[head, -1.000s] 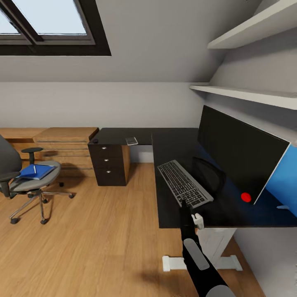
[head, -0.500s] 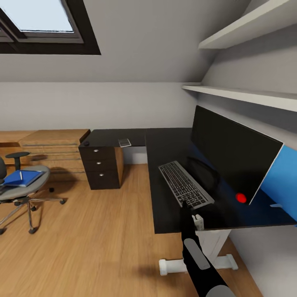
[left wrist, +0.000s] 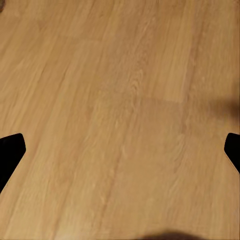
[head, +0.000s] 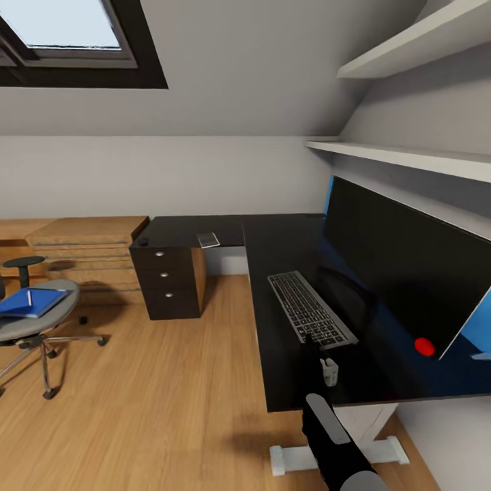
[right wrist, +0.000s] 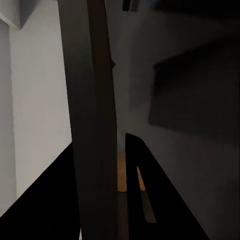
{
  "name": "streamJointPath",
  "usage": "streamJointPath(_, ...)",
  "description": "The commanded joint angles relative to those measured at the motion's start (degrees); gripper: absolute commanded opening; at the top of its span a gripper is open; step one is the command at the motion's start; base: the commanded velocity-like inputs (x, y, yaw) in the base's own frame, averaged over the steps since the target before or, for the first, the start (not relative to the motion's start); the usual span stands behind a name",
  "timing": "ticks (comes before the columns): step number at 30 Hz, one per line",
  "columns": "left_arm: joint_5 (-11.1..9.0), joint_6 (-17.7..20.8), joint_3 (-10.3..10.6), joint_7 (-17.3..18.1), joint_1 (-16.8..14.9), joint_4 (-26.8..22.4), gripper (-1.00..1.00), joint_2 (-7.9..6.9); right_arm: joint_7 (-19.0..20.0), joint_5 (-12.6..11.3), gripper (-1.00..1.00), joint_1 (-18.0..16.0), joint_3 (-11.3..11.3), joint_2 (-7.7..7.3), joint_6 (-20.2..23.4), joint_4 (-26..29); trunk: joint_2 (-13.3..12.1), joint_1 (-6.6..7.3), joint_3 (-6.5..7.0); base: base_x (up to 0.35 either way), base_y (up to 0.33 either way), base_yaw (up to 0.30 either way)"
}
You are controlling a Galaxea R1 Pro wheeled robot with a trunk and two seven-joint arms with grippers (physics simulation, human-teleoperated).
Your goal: In the bedroom, organize the workspace by keeping the computer under the desk, ensuring the monitor is on the desk, placing the keyboard on the desk next to the monitor, placing the mouse on the desk next to the keyboard, moving the folder from the swivel chair onto the desk next to the mouse, stacking the notebook on top of the folder with the pen on top of the notebook, and positioning the swivel chair next to the desk.
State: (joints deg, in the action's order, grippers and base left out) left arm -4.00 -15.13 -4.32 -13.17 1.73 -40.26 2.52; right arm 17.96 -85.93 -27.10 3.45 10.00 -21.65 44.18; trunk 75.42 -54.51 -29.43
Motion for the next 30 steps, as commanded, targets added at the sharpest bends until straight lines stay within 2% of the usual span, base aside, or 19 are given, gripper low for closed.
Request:
streamJointPath(1, -0.4, -0.1, -0.1, 0.1, 0.0, -0.1, 1.0, 0.03, 0.4, -1.2, -1.0, -0.1, 0.2, 0.0, -0.2, -0.1, 0.0, -0.03, -0.04, 0.305, 0.0, 0.0)
streamJointPath(3, -0.4, -0.2, -0.1, 0.1, 0.0, -0.1, 1.0, 0.03, 0.4, -2.8, -1.0, 0.0, 0.2, 0.0, -0.2, -0.1, 0.0, -0.03, -0.04, 0.314, 0.0, 0.0)
streamJointPath(6, -0.4, -0.2, -0.1, 0.1, 0.0, -0.1, 1.0, 0.02, 0.4, -3.5, -1.0, 0.0, 0.2, 0.0, -0.3, -0.1, 0.0, -0.03, -0.04, 0.318, 0.0, 0.0)
streamJointPath(16, -0.4, -0.2, -0.1, 0.1, 0.0, -0.1, 1.0, 0.01, 0.4, -3.9, -1.0, 0.0, 0.2, 0.0, -0.3, -0.1, 0.0, -0.03, -0.04, 0.312, 0.0, 0.0)
streamJointPath(30, -0.4, -0.1, -0.2, 0.0, 0.0, -0.1, 1.0, -0.06, 0.3, -3.9, -1.0, 0.0, 0.1, 0.0, -0.2, -0.1, 0.0, -0.03, -0.04, 0.037, 0.0, 0.0)
